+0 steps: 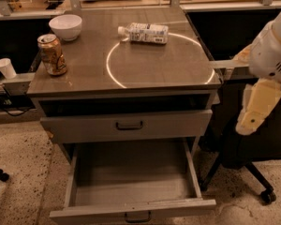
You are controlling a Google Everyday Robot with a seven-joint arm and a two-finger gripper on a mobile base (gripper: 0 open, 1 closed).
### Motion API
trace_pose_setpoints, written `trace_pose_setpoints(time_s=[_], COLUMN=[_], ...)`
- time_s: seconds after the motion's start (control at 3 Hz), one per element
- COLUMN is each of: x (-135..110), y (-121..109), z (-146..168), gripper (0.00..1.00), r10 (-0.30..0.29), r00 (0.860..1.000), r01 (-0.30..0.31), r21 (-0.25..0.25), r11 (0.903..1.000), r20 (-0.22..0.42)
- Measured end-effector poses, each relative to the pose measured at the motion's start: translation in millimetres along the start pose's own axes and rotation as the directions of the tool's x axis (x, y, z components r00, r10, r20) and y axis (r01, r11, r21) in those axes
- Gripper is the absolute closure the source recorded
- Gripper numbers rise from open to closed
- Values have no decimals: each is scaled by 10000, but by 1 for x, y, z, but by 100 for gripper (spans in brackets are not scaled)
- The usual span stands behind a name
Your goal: Close middle drawer
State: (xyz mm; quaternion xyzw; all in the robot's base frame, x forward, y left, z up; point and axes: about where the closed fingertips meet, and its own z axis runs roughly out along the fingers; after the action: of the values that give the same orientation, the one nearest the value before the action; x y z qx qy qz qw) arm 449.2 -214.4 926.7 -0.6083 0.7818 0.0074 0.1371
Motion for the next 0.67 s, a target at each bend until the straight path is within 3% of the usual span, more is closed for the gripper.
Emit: trace_pose_setpoints(time_s=[0.33,0.67], x=[21,37], y=[22,75], z=[63,140], gripper=[0,0], r10=[234,753], r00=[9961,9711], r01=[-181,-543], r21=[-632,-975], r11=[9978,9937], r20=[849,2263])
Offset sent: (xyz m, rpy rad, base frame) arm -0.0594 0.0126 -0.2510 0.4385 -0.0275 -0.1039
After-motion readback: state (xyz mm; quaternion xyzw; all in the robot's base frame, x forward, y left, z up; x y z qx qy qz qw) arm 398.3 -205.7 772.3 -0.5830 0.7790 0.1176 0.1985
